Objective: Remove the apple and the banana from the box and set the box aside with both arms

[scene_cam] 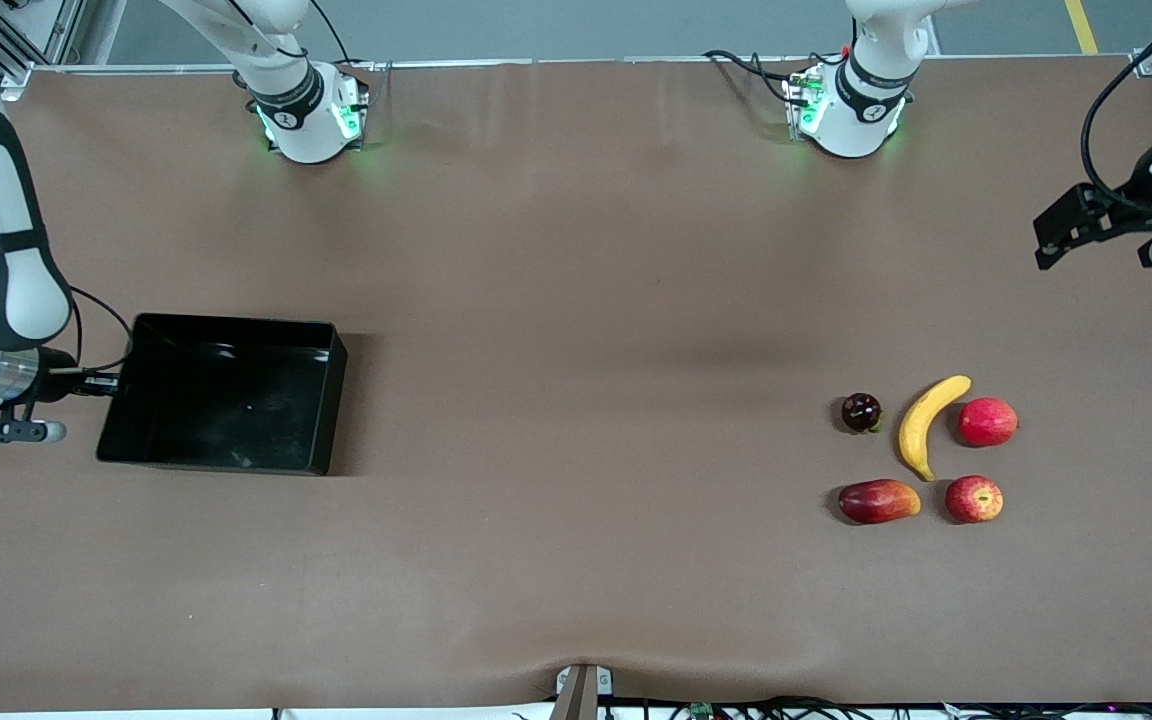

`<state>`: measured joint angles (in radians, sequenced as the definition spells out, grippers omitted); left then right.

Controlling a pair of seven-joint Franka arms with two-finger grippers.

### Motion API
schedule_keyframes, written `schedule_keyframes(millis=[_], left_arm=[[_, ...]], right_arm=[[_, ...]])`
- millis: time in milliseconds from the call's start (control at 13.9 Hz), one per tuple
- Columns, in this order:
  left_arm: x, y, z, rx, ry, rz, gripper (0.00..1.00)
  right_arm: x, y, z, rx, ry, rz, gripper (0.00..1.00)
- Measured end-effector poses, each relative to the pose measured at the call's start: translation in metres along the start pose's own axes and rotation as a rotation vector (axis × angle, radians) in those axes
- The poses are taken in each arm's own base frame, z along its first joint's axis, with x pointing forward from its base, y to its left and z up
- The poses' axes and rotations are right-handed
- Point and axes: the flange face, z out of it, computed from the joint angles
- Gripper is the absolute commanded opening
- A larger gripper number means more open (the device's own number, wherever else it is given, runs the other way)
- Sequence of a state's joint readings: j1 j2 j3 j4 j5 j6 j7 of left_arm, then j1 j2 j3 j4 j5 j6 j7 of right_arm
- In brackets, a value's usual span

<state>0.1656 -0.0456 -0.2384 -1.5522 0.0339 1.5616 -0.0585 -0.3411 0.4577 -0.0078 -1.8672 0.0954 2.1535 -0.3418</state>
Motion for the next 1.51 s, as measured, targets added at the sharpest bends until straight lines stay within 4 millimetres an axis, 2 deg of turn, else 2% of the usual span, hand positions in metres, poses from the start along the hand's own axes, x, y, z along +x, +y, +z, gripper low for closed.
schedule_keyframes(millis=[143,287,430,645,860,1004,1147,1290,1362,1505], left_arm=[[-0.014,-0.009,0.002,-0.02,-0.037,-0.009,1.0],[-0.024,-0.015,-0.002,-0.025,-0.05,-0.015,1.0],[-0.031,-0.022,-0.009,-0.032,-0.048,-0.025,1.0],[-0.038,-0.02,-0.019,-0.038,-0.029,-0.029,1.0],[-0.038,-0.017,-0.013,-0.039,-0.042,-0.026,1.0],[-0.038,-0.012,-0.012,-0.037,-0.047,-0.029,1.0],[-0.039,-0.009,-0.011,-0.033,-0.053,-0.048,1.0],[-0.038,-0.01,-0.006,-0.015,-0.061,-0.05,1.0],[-0.037,-0.01,-0.004,-0.011,-0.066,-0.051,1.0],[-0.037,-0.009,0.001,-0.009,-0.075,-0.05,1.0]], right_arm=[[0.001,-0.003,0.001,0.004,-0.005,-0.006,1.0],[0.01,-0.012,-0.016,0.009,-0.002,-0.027,1.0],[0.03,-0.04,-0.063,0.01,0.008,-0.084,1.0],[0.057,-0.109,-0.153,-0.017,0.086,-0.195,1.0],[0.061,-0.147,-0.207,-0.04,0.175,-0.254,1.0],[0.049,-0.179,-0.24,-0.038,0.158,-0.292,1.0],[0.02,-0.2,-0.278,-0.036,0.137,-0.294,1.0],[-0.014,-0.206,-0.311,-0.033,0.115,-0.272,1.0],[-0.033,-0.208,-0.322,-0.031,0.098,-0.235,1.0],[-0.068,-0.214,-0.33,-0.031,0.077,-0.145,1.0]])
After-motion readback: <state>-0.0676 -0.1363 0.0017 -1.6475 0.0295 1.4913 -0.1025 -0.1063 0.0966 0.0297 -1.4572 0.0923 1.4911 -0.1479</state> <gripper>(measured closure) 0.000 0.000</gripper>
